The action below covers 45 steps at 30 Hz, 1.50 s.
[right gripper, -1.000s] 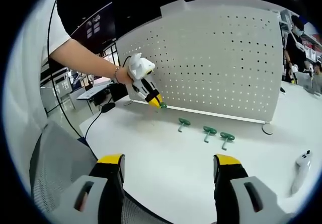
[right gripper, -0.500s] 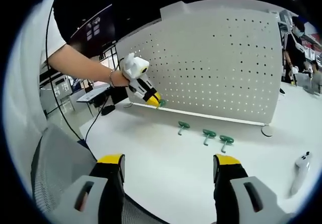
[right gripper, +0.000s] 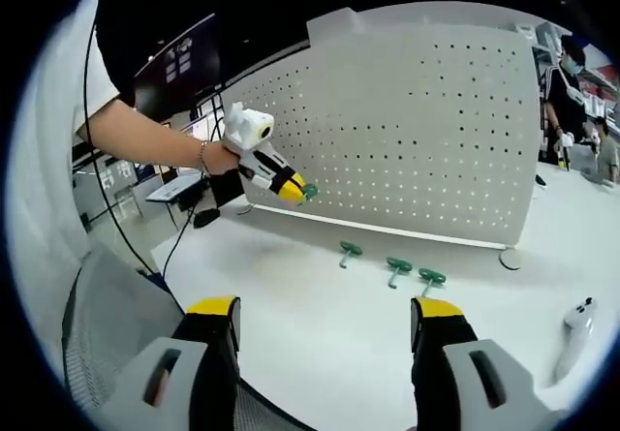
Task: Insert the hook assembly into the mounting plate slot until the hook locks in place.
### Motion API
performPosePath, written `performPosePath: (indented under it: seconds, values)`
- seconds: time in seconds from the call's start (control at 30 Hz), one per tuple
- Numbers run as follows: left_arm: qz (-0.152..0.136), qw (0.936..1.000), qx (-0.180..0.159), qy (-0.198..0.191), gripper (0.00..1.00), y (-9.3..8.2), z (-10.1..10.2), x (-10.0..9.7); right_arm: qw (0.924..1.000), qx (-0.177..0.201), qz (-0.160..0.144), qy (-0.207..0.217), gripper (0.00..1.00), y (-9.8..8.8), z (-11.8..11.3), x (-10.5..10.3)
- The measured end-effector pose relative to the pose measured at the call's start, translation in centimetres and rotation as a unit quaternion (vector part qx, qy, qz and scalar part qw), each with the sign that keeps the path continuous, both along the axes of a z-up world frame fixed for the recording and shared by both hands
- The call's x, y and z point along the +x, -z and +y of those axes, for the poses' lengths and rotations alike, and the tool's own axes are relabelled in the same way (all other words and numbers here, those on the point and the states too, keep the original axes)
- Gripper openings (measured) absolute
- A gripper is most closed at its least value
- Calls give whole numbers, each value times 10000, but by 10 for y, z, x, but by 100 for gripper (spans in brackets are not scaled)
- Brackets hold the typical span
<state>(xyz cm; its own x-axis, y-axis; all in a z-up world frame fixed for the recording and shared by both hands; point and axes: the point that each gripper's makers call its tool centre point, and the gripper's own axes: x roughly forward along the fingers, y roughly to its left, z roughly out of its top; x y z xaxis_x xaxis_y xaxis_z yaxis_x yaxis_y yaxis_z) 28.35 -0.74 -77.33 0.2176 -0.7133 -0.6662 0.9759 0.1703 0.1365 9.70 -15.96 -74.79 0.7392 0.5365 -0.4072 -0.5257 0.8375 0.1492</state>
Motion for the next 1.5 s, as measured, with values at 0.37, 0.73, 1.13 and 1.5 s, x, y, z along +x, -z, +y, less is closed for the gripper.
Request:
performPosePath:
  seconds: [0.37,0.73,1.13,1.5]
  values:
    - [17,9980,-538,-331,2,-16,-3,-6,10000,44,-83,-18,70,-9,2,2]
    - [-7,9929,-1049,-560,2,-33,-6,-18,9996,163,-227,9,70,-22,5,9]
    - [-81,9789,-1756,-1044,2,-60,-1,-24,9991,186,-378,9,68,-32,6,12]
    - [-87,9656,-2234,-1332,2,-77,4,-39,9980,228,-589,-56,68,-46,11,13]
